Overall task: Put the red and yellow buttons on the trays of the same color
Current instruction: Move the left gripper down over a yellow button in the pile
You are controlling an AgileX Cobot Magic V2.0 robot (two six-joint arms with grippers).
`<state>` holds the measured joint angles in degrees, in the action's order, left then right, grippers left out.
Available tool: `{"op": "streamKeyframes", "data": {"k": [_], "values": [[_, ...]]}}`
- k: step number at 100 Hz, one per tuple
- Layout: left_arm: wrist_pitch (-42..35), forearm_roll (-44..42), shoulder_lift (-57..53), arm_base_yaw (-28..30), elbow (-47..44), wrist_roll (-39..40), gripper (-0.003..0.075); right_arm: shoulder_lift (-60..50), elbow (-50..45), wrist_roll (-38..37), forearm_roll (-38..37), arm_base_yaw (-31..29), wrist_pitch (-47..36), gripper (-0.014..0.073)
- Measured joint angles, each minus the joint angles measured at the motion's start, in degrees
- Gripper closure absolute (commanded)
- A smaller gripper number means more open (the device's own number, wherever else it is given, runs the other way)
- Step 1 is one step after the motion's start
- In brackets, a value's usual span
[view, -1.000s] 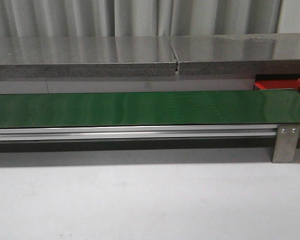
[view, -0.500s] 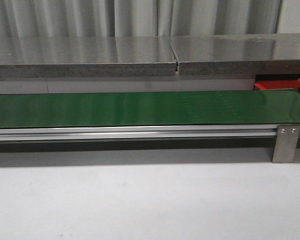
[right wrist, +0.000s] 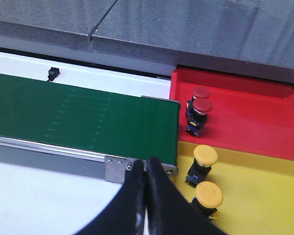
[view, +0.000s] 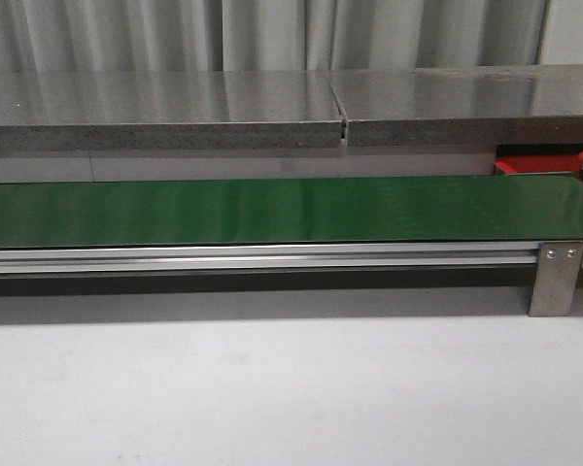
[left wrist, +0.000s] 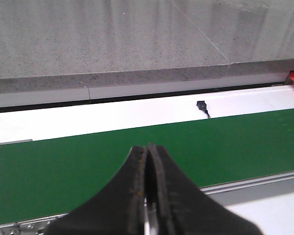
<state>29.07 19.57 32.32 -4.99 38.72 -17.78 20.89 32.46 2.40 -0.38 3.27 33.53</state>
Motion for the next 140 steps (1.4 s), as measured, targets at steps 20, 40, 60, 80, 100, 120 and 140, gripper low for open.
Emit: {"op": "streamKeyframes", "data": {"k": [20,40,60,80,100,120,140], "values": [[-0.11,0.00,0.88,0.00,0.00,0.00,0.0740,-0.05,0.00,0.00,0.00,0.00,0.12,0.0662],[0.18,-1.19,6.03,3.87,2.65,0.00,0.0739,-0.05,0.00,0.00,0.00,0.04,0.21,0.0662],[0.89,-1.24,13.98,13.28,7.89,0.00,0.0739,-0.05,0.00,0.00,-0.13,0.04,0.21,0.0662],[0.89,-0.72,23.82,19.39,12.49,0.00,0.0703,-0.05,0.00,0.11,-0.13,0.04,0.21,0.0662],[0.89,-1.09,32.06,23.66,17.25,0.00,0.0345,-0.05,0.00,0.11,-0.13,0.04,0.21,0.0662],[1.22,-1.09,40.84,27.35,23.40,0.00,0.0199,-0.05,0.00,0.11,-0.13,0.04,0.21,0.0662],[5.78,-1.85,50.36,30.66,31.99,0.00,0.0207,-0.05,0.00,0.11,-0.13,0.04,0.21,0.0662]]}}
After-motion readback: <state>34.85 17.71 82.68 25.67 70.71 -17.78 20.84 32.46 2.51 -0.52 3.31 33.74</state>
